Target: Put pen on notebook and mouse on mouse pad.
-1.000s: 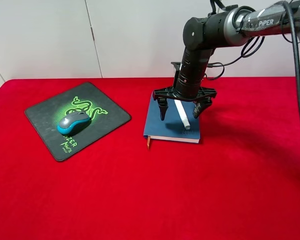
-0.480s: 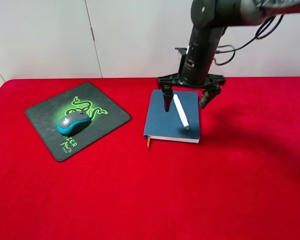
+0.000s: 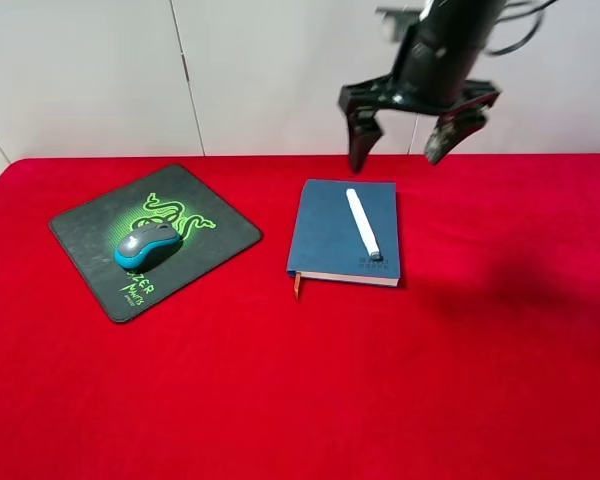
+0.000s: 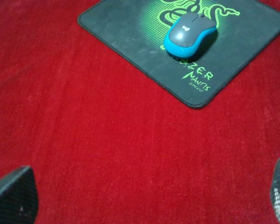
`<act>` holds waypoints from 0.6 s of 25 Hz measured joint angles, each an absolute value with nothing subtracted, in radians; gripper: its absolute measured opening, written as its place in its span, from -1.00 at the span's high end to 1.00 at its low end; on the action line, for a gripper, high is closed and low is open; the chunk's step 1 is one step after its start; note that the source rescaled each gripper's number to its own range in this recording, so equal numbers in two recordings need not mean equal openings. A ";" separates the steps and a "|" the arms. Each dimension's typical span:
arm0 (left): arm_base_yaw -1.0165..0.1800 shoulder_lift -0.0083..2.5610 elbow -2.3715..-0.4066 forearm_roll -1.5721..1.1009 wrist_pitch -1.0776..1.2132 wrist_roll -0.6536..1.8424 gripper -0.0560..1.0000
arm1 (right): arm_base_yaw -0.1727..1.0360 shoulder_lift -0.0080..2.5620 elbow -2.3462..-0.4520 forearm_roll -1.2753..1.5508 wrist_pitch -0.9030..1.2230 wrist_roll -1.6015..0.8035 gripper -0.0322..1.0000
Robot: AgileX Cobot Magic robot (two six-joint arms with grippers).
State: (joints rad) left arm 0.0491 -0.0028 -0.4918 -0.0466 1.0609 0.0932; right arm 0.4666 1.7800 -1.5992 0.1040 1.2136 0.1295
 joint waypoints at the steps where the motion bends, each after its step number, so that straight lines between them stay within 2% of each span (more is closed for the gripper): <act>1: 0.049 -0.003 -0.492 -0.047 1.061 0.093 -0.99 | 0.467 1.741 -1.566 0.099 1.214 0.120 -1.00; 15: 0.049 -0.003 -0.492 -0.047 1.061 0.093 -0.99 | 0.467 1.121 -1.070 0.079 1.218 0.104 -1.00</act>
